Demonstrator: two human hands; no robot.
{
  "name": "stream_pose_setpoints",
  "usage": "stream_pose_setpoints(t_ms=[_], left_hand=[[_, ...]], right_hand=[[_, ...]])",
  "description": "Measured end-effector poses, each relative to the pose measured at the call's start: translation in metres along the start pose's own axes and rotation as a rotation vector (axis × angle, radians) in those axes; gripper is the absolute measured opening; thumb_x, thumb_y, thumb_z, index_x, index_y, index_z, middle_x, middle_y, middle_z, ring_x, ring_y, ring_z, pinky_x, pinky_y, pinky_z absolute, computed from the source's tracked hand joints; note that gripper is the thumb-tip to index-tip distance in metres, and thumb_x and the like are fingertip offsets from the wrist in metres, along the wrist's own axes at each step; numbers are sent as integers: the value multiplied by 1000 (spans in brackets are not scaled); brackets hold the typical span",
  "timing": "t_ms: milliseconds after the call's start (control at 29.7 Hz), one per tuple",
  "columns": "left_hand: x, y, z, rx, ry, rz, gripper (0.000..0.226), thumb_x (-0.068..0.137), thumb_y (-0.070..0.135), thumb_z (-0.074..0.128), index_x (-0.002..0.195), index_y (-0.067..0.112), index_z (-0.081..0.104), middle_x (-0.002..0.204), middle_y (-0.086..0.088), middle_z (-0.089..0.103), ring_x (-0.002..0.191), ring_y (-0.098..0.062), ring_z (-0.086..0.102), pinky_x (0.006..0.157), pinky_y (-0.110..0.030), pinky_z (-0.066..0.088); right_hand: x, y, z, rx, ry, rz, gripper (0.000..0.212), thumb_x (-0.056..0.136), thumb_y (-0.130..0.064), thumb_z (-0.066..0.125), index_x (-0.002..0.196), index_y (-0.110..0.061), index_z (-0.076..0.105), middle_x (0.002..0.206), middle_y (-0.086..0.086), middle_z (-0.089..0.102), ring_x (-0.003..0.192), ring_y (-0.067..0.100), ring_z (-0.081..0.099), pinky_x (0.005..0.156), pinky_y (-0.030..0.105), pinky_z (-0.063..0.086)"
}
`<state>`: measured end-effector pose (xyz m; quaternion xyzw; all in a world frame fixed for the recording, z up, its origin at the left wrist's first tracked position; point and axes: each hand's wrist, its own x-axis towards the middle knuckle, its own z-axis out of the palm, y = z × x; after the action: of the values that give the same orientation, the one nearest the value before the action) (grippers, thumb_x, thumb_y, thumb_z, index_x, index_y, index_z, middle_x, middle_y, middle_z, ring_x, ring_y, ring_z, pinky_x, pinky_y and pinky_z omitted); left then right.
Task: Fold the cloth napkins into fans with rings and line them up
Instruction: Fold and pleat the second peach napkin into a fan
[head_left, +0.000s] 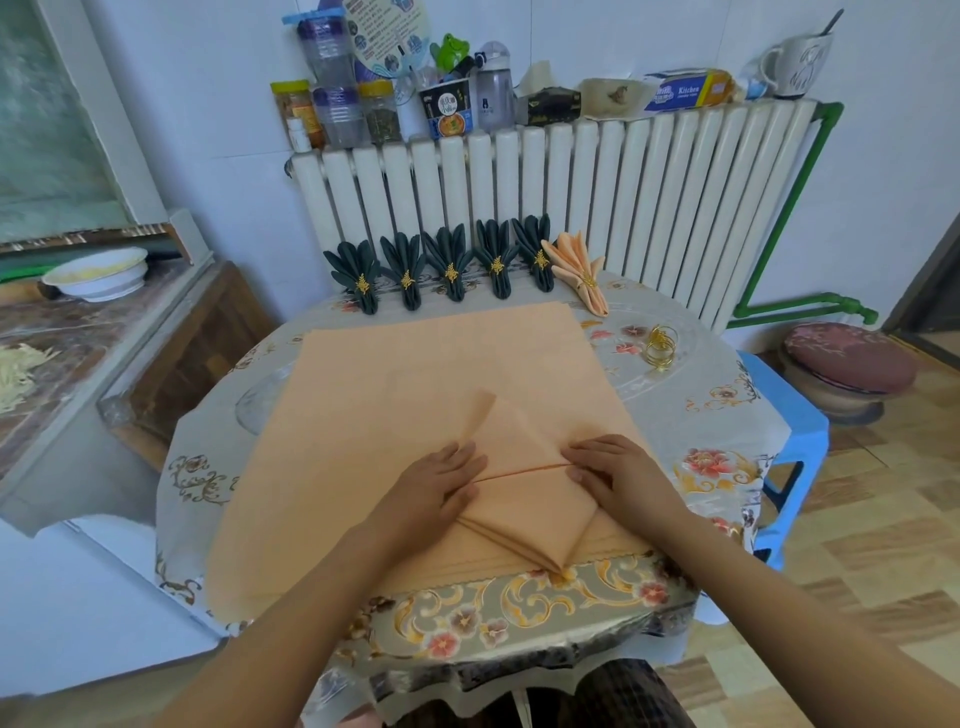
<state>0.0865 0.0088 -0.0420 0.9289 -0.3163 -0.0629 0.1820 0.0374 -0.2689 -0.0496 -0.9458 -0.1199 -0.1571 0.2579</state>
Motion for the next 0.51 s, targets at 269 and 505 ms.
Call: stream_pose_setpoints(t_ms=[269,505], left_hand=[[-9,5,-3,96,-37,-134,48,100,48,29,147,44,22,159,16,2,145,-11,5,111,-32,2],[-16,6,-6,-27,152,-59,45,95,23,46,139,28,47,152,4,30,132,-19,26,112,-40,22]], right_hand=[[-2,0,0,72,-10,22,24,87,-18,67,110,-15,71,115,1,68,109,17,57,95,23,39],[5,0,-5,252,-90,197,21,84,-14,69,102,-25,73,113,-10,65,110,4,49,83,-2,30]])
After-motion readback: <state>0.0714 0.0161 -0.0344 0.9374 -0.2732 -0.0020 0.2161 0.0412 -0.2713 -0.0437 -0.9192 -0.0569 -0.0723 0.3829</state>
